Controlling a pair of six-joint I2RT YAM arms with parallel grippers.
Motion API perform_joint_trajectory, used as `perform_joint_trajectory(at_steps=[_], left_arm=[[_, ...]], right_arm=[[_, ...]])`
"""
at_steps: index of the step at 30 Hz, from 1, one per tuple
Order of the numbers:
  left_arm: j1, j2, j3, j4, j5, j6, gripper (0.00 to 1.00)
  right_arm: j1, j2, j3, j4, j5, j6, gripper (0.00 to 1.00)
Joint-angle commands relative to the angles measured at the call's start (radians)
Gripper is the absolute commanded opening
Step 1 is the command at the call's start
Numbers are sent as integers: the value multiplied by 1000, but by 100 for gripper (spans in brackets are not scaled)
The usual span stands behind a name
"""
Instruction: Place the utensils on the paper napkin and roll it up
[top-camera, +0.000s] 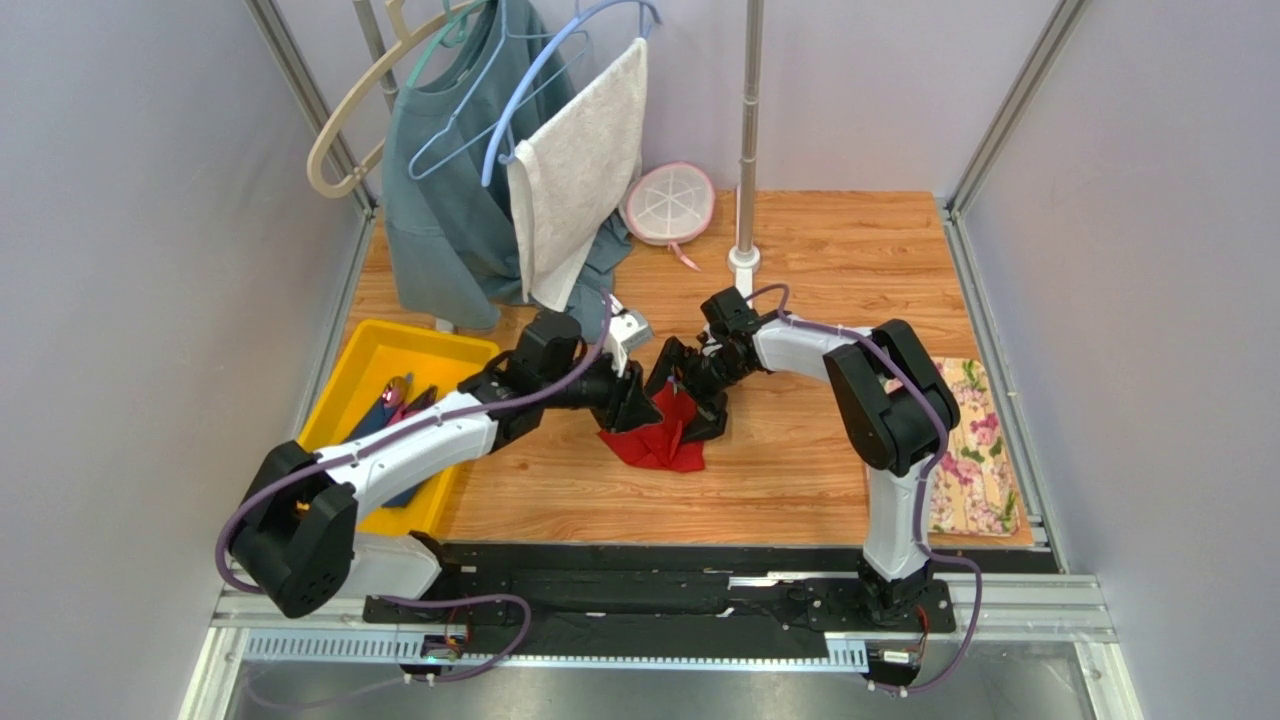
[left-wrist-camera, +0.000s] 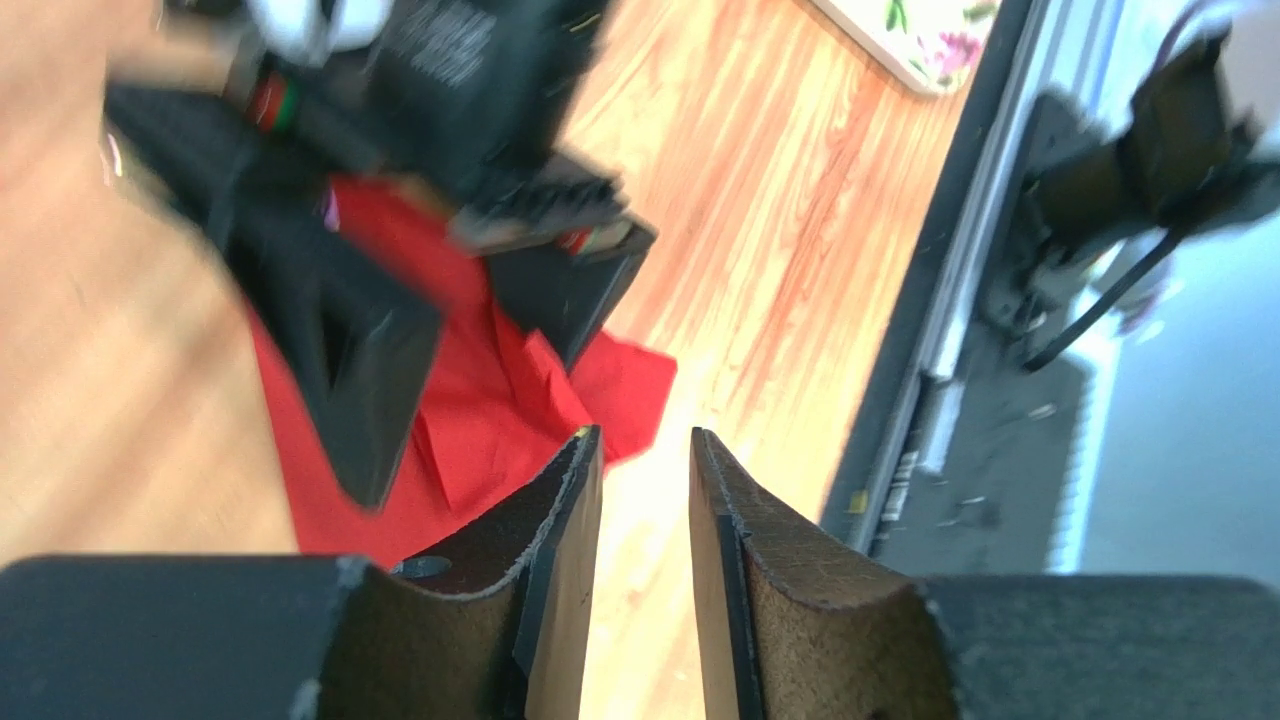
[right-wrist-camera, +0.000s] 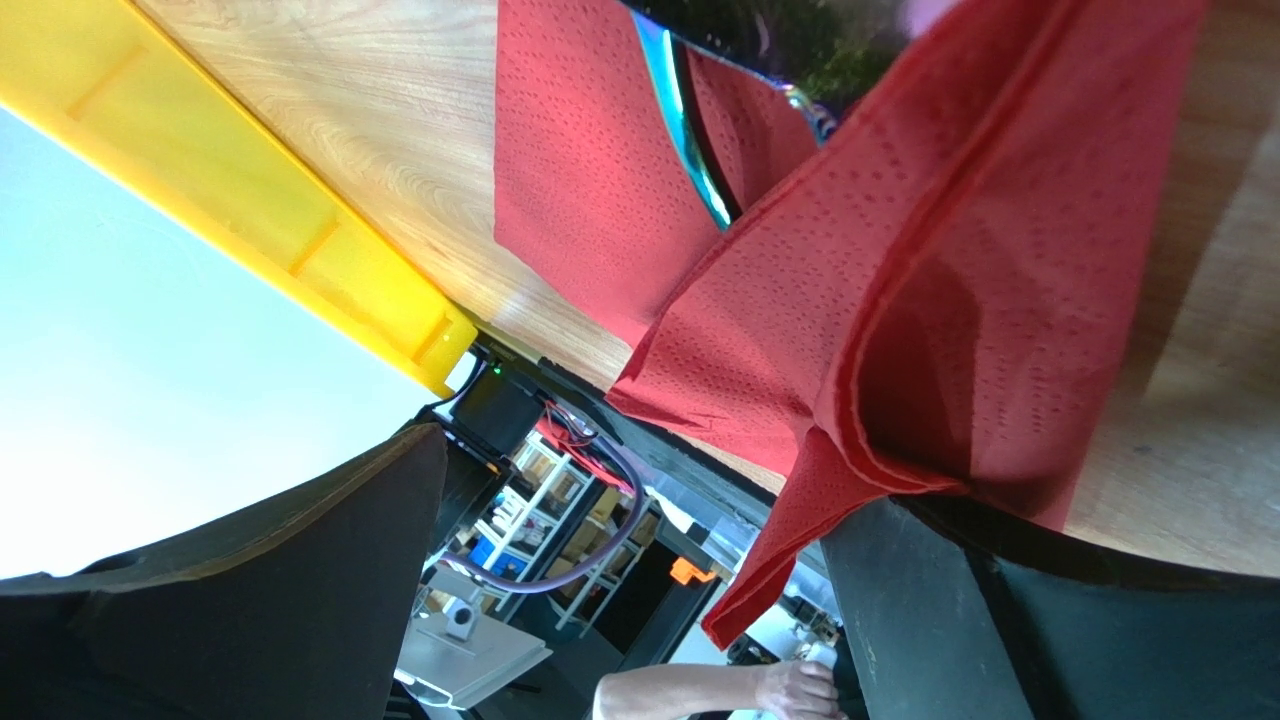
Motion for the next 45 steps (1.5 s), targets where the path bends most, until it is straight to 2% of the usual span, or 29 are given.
perform_joint_trajectory(at_steps=[1,2,3,5,6,8,9,14,18,20,29,37,45], left_arm=[[-93,-36,21,5,-110,411,37],[-131,-33,15,22,-111,480,37],[-141,-31,12,23,-99,619,38],[-150,-33,-2,11,-12,768,46],[-152,-34,-11,6,16,936,49],[-153,-39,-36,9,59,1075,56],[-153,-36,-39,6,73,1194,57],[-155,41,47,-189,148,1489,60],[-170,134,116,-303,128,1716,60],[-179,162,150,-369,102,1784,59],[-193,245,197,-428,7,1948,58],[-193,266,214,-490,-64,2126,51],[-193,270,219,-486,-98,2318,42]], right_arm=[[20,39,24,-46,50,-36,100],[20,39,28,-49,49,-36,100],[21,43,31,-55,50,-41,100],[20,45,34,-58,49,-46,100],[21,43,33,-61,52,-49,100],[21,42,34,-64,55,-52,100],[21,42,35,-70,55,-52,100],[23,39,36,-75,59,-59,100],[21,37,35,-76,61,-61,100],[23,39,38,-79,67,-61,100],[20,45,31,-93,73,-55,100],[20,49,44,-102,75,-72,100],[20,46,41,-115,85,-76,100]])
